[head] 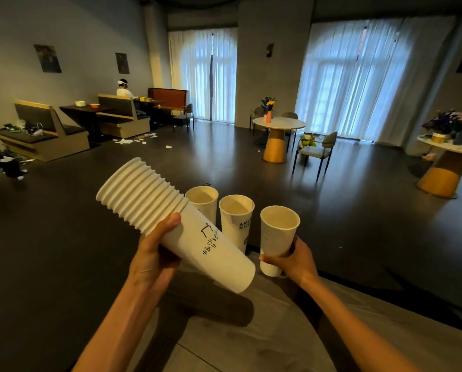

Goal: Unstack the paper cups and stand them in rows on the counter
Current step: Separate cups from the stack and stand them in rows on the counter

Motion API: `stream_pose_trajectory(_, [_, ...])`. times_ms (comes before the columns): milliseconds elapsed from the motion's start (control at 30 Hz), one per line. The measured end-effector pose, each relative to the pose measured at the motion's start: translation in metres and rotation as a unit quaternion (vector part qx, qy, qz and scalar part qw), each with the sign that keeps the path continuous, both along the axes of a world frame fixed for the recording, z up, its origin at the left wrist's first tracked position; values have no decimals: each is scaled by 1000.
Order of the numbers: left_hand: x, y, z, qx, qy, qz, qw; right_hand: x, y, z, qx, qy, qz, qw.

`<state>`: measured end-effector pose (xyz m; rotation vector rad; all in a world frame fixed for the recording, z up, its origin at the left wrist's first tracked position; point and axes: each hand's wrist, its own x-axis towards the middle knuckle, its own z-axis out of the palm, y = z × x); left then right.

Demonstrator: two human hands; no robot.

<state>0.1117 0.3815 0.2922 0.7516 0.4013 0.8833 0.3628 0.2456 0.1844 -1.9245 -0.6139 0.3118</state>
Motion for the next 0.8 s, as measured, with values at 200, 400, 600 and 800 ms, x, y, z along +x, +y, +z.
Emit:
stream_pose_trajectory(200, [16,-33,9,45,28,-35,998,-2,-5,7,-36,-14,58,998])
stream_pose_trajectory(400, [37,-64,13,85,53,-83,991,6,-57,15,-125,-21,33,991])
stream_pose_trajectory(600, [70,-117,19,71,53,-162,983,-21,-127,89,-18,131,135,982])
stream_pose_trajectory(800, [94,-148,24,84,76,-188,976,-45,-159,117,-77,101,278,952])
